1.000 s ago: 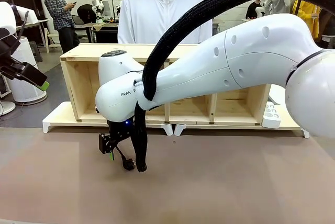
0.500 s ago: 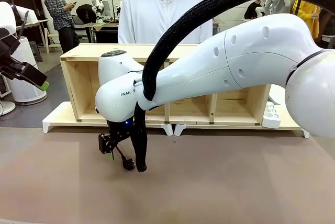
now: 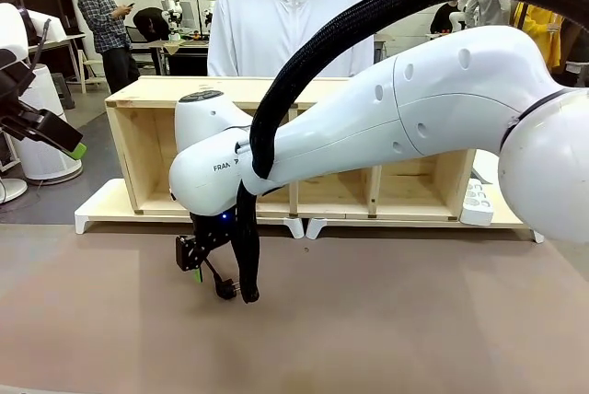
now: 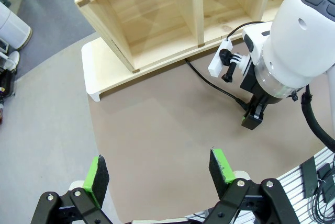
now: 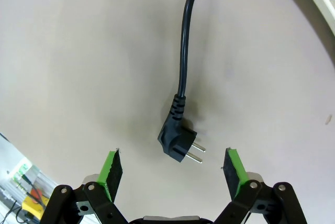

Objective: Perform cable management.
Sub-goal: When the cord part of the Power Cable appears at the lower middle area of the table and stops, grasp the cord part of the Power Cable.

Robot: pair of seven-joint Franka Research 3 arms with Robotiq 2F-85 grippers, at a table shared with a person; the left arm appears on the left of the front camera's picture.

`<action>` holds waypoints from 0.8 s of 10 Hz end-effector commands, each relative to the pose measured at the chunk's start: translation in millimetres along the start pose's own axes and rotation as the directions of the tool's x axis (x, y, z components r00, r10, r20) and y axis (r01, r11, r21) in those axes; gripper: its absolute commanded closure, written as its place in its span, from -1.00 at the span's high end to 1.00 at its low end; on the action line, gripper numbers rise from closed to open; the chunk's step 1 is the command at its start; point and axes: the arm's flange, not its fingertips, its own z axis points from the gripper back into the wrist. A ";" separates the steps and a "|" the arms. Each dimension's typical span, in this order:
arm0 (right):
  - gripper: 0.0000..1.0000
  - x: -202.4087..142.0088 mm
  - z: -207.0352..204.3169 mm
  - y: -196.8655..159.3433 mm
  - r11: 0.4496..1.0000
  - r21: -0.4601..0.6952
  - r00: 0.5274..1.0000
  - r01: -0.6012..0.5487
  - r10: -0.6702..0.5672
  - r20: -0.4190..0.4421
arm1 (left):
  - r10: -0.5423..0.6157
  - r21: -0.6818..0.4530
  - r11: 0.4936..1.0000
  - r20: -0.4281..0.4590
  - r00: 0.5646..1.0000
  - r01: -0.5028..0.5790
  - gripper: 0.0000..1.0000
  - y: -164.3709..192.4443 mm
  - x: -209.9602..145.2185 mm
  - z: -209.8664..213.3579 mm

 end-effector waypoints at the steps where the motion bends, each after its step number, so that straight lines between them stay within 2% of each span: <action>1: 1.00 7.3 -8.0 0.6 1.000 -0.012 1.000 0.008 -0.008 0.003 | -0.001 0.008 1.000 0.006 1.000 0.001 1.00 -0.2 1.9 -1.1; 4: 1.00 15.1 -33.7 2.4 1.000 -0.021 1.000 0.007 -0.007 -0.003 | -0.001 0.008 1.000 0.006 1.000 0.001 1.00 -0.2 1.9 -1.1; 8: 1.00 28.2 -50.1 -2.9 0.999 -0.046 0.999 -0.028 0.031 0.045 | -0.001 0.008 1.000 0.006 1.000 0.001 1.00 -0.2 1.9 -1.1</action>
